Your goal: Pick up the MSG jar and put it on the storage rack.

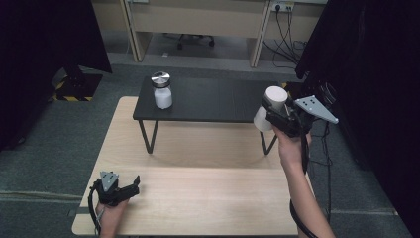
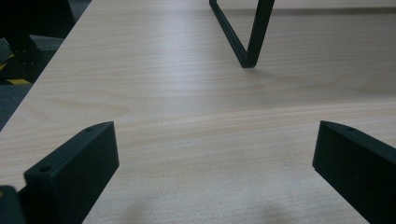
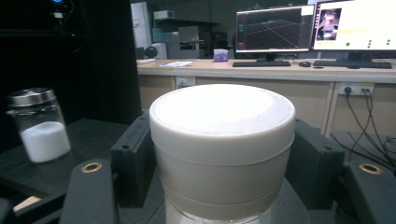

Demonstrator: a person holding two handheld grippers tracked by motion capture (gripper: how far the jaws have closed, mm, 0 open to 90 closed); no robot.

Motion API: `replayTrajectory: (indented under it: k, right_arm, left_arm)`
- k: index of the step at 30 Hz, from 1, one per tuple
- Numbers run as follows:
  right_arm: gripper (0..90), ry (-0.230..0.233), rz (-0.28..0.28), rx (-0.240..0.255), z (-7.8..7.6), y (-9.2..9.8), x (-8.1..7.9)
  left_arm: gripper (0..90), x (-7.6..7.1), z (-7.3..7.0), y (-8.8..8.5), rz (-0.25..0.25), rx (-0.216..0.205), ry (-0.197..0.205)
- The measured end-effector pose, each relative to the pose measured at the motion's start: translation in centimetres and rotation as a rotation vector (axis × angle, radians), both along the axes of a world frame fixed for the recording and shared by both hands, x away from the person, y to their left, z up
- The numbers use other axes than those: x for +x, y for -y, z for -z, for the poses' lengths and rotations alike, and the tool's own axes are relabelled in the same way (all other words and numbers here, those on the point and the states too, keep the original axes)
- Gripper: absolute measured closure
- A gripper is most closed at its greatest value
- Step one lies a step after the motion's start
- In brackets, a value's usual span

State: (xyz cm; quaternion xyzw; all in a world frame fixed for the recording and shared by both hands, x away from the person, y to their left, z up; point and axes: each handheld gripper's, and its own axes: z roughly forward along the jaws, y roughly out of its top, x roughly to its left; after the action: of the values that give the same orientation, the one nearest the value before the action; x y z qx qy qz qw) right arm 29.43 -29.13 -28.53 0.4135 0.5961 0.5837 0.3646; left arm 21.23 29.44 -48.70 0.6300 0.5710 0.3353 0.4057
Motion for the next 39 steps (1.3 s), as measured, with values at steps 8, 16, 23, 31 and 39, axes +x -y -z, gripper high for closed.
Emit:
replayTrajectory:
  k: [8, 16, 23, 31, 39]
  right_arm:
    - [33.8, -0.002, 0.02, 0.001, 0.1, -0.4, 1.5]
    - [33.8, 0.001, 0.047, -0.017, 0.2, -1.0, 2.8]
    - [33.7, 0.001, 0.067, -0.031, 0.1, -1.5, 4.1]
    - [33.7, -0.006, 0.088, -0.02, 0.2, -2.0, 5.2]
    - [33.7, -0.005, 0.095, -0.015, 0.3, -2.1, 6.0]
  left_arm:
    - [0.0, 0.0, 0.0, 0.0, -0.002, -0.006, 0.002]
    - [0.0, 0.0, 0.0, 0.0, -0.001, -0.002, 0.0]
    - [0.0, 0.0, 0.0, 0.0, -0.002, -0.005, 0.002]
    - [0.0, 0.0, 0.1, -0.1, 0.0, -0.005, 0.003]
    - [0.0, -0.1, 0.1, 0.0, -0.011, -0.007, 0.005]
